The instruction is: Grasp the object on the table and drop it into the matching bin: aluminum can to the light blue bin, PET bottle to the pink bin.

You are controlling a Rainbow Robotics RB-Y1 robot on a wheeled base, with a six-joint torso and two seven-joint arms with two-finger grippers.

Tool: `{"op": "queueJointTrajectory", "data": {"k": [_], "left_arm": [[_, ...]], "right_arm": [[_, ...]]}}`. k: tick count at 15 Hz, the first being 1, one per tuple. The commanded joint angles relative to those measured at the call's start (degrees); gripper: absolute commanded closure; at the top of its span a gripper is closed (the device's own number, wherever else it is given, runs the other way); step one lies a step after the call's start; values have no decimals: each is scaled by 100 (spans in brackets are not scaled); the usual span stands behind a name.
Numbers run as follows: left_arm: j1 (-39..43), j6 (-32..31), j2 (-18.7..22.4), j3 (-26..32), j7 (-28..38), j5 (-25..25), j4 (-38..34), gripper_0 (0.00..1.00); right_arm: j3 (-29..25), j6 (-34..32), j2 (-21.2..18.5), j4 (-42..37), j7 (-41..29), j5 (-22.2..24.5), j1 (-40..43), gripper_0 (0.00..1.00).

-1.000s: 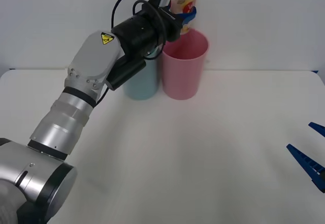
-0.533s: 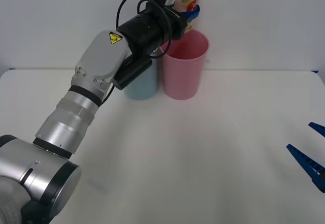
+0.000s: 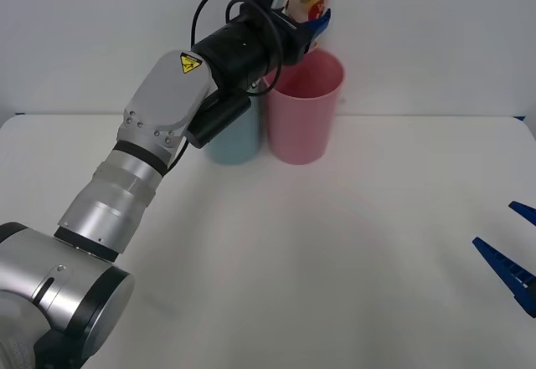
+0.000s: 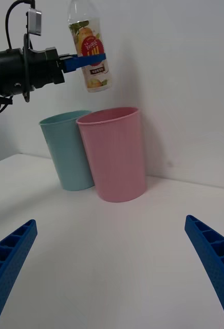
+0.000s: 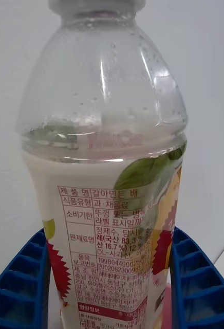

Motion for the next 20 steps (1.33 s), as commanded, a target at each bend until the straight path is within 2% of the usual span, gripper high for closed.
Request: {"op": "queueJointTrajectory", "data": {"k": [1,8,14,20], "left_arm": [[1,104,-5,-64,24,53,-2,0],[63,175,13,-64,-11,237,-2,0],[186,166,242,-64,-73,949,-73,0],[863,69,751,-29,-73,1723,-890,0]], "right_arm": [[0,0,0,0,0,0,0,0],[0,0,0,0,0,0,0,0],[0,0,0,0,0,0,0,0],[0,0,0,0,0,0,0,0]]}}
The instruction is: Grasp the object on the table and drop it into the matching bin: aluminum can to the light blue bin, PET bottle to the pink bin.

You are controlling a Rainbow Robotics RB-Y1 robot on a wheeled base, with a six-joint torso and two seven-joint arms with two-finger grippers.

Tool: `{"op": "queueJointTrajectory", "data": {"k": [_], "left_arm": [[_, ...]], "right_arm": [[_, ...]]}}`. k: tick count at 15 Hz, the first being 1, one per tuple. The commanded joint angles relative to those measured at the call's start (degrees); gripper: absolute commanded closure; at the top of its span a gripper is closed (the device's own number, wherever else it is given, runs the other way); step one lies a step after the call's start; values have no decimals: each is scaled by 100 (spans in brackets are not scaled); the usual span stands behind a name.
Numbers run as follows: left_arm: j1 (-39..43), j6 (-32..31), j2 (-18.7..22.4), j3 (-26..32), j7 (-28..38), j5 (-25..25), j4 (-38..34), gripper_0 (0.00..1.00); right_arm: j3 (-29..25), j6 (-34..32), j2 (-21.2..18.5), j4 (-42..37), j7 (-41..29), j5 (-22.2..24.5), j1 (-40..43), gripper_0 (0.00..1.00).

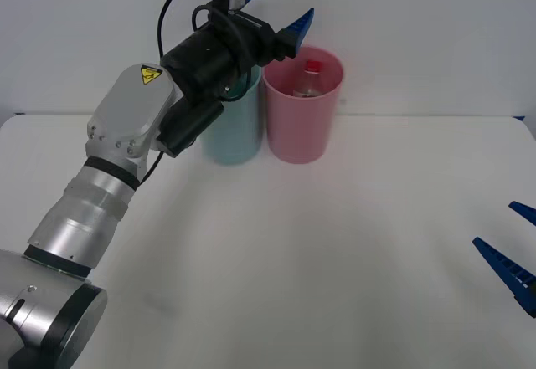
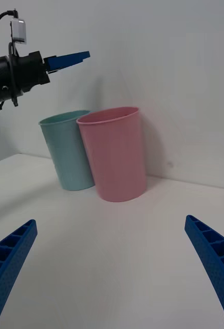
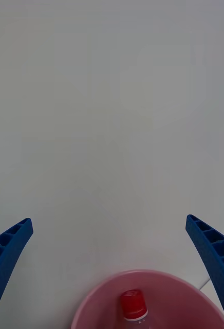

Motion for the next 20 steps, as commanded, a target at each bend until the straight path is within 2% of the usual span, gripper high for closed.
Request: {"op": "queueJointTrajectory", "data": {"k": [1,7,14,18,20], "left_arm": [[368,-123,295,45,-3,379,-423,0],[1449,-1406,462,1196,50,423,-1417,0],[3198,-2830,840,2752,85,467,-2796,0],[4086,-3665,849,3780,94,467,-3350,0],[4464,-3867,910,4044,68,485,-3500,0]], "right_arm": [[0,0,0,0,0,0,0,0],[0,0,0,0,0,0,0,0],[0,0,0,0,0,0,0,0],[0,0,0,0,0,0,0,0],[0,0,0,0,0,0,0,0]]}}
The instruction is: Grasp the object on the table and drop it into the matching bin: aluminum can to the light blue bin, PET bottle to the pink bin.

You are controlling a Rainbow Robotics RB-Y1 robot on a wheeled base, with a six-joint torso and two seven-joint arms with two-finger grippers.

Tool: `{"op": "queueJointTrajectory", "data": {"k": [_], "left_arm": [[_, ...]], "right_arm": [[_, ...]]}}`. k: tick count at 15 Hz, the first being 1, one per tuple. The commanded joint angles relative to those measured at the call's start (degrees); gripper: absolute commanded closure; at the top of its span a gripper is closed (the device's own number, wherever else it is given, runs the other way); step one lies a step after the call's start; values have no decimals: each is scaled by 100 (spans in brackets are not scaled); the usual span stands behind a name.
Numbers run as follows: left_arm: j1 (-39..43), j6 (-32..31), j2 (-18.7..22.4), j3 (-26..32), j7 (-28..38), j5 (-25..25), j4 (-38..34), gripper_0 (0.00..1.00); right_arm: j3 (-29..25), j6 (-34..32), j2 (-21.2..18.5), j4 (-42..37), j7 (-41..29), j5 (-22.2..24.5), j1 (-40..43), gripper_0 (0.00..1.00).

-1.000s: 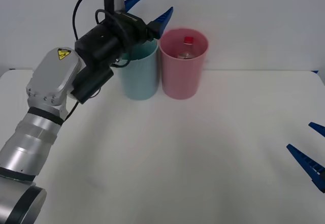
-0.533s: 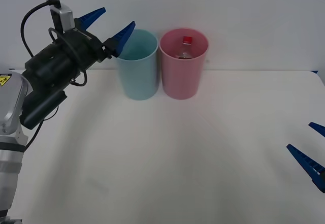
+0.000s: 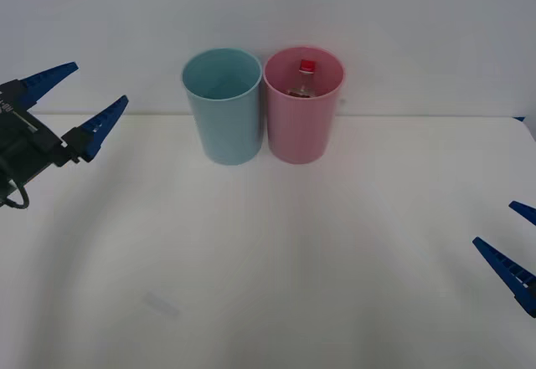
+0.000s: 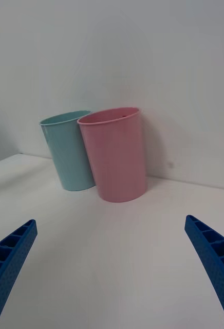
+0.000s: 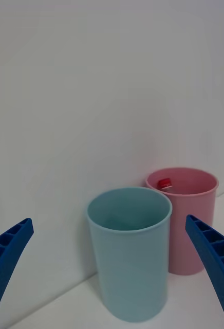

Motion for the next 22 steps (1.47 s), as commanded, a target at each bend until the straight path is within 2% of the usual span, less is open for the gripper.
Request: {"op": "queueJointTrajectory", "data": {"k": [1,7,10,16,22], "left_arm": [[569,-281,76,390,-38,50,-246,0],[1589,-1345,287,1454,-258,243,-378,0],[2054,-1573,322,1805,-381,279,-378,0],[3030,-1274,322,1726,-434,850,-342,0],[3426,-1213,313,1700,-469,1175,-342,0]], "right_arm": [[0,0,0,0,0,0,0,0],[0,0,0,0,0,0,0,0],[0,0,0,0,0,0,0,0],[0,0,0,0,0,0,0,0],[0,0,0,0,0,0,0,0]]}}
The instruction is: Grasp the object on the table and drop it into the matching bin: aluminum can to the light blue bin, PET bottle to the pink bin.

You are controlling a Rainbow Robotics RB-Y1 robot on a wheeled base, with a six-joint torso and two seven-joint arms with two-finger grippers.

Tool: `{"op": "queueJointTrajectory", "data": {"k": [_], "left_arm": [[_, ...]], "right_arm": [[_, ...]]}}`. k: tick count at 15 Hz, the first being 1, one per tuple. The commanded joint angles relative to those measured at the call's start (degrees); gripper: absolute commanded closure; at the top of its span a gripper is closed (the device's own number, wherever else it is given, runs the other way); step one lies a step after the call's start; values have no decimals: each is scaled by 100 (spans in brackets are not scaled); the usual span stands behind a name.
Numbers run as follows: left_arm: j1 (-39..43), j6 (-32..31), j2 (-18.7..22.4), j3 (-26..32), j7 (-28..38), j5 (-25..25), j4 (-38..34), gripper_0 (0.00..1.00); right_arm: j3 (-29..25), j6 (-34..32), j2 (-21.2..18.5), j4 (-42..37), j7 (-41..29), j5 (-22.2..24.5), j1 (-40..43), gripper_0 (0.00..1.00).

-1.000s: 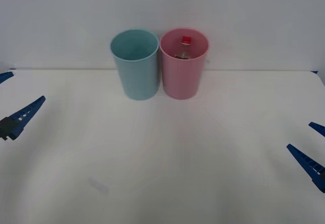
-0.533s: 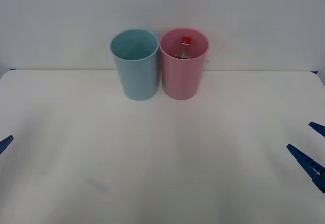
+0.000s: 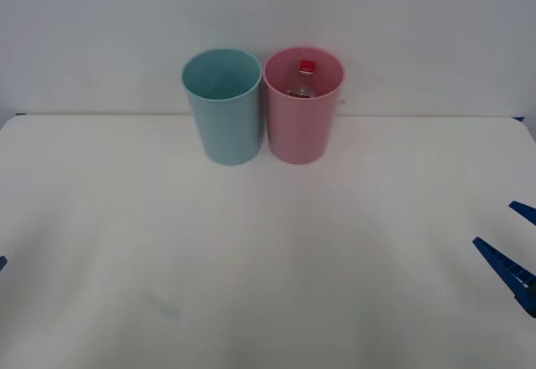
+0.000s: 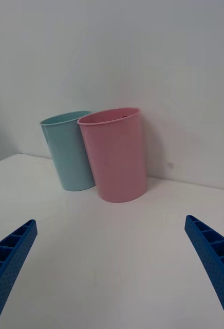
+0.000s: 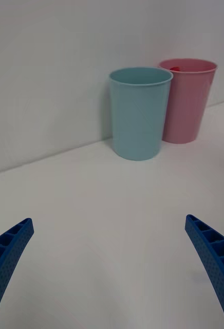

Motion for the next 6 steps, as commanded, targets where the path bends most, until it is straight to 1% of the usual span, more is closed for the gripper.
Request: {"op": "queueJointTrajectory", "data": {"k": [1,6], "left_arm": [[113,68,0,-4,-6,121,2,0],[201,165,0,-22,-6,235,2,0]], "right_arm": [[0,0,0,0,0,0,0,0],[0,0,0,0,0,0,0,0]]}}
